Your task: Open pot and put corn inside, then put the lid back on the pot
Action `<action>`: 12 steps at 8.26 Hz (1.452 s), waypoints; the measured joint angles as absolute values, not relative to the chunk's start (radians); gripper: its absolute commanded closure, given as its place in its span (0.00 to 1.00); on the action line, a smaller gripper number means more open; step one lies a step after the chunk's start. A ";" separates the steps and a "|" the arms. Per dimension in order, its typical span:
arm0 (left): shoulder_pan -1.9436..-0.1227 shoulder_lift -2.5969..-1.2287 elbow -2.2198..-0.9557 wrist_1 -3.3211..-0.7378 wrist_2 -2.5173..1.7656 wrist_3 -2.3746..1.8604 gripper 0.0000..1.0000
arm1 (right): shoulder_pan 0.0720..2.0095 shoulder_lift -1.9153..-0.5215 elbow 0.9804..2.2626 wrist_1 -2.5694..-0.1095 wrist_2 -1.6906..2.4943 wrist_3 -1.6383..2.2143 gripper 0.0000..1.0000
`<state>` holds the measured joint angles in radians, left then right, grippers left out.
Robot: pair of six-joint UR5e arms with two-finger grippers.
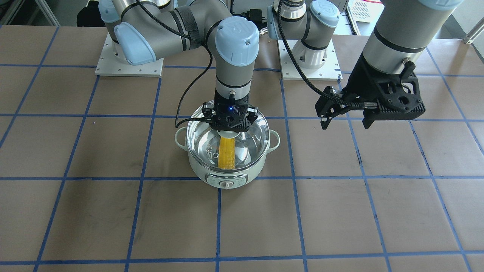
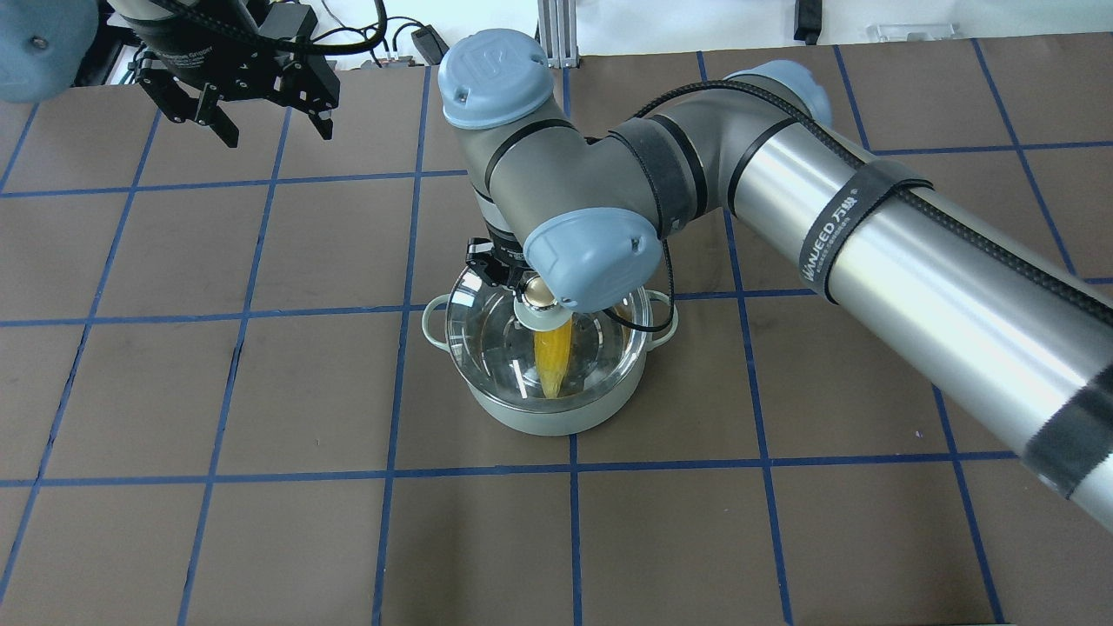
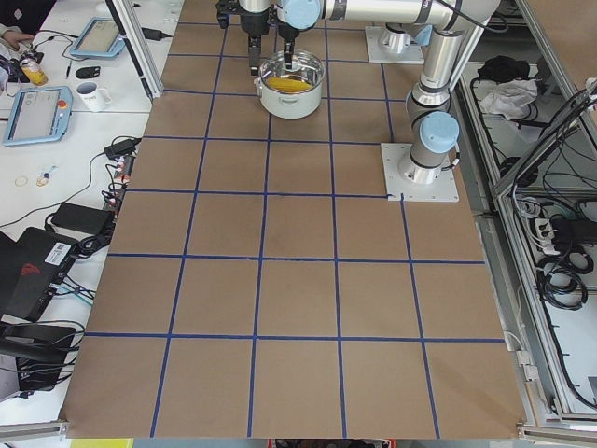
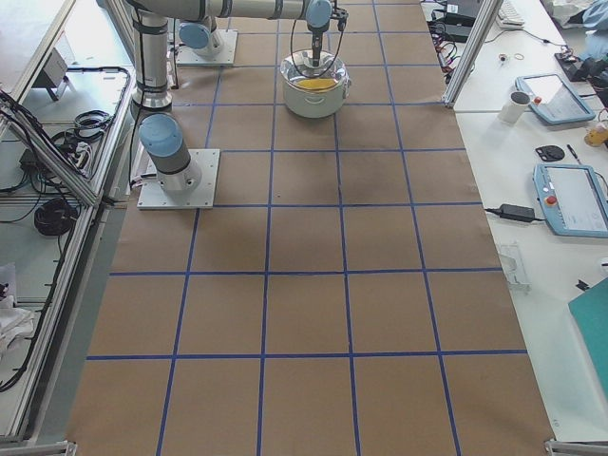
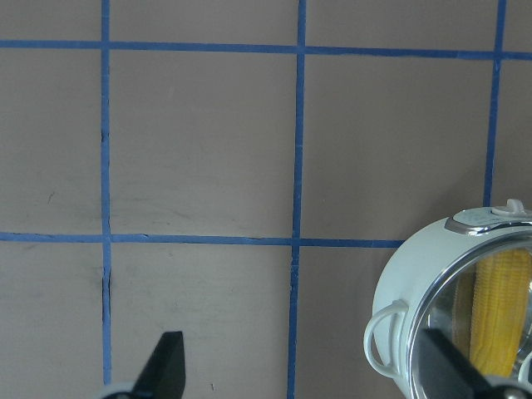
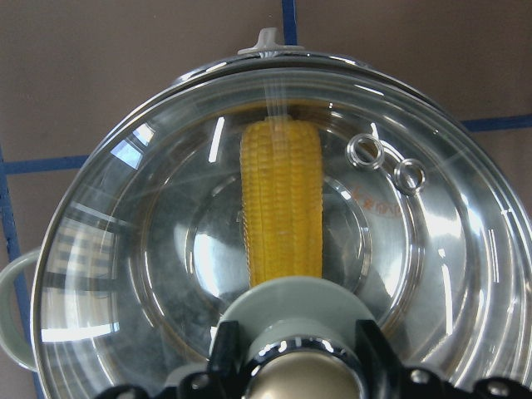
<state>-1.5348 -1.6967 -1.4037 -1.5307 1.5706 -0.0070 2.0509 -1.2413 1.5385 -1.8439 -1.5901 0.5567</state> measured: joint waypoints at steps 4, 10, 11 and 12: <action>-1.533 -1.704 -1.418 -1.528 1.581 -0.004 0.00 | 2.045 -1.242 1.539 -1.845 -1.589 0.528 0.73; -1.532 -1.693 -1.417 -1.528 1.585 -0.005 0.00 | 2.043 -1.243 1.543 -1.845 -1.588 0.490 0.73; -1.532 -1.693 -1.417 -1.528 1.586 -0.005 0.00 | 2.043 -1.243 1.543 -1.845 -1.588 0.489 0.73; -1.532 -1.692 -1.416 -1.528 1.586 -0.005 0.00 | 2.043 -1.243 1.543 -1.846 -1.587 0.489 0.73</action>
<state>-1.5325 -1.6917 -1.4163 -1.5283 1.5857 -0.0053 2.0433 -1.2425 1.5431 -1.8460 -1.5870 0.4888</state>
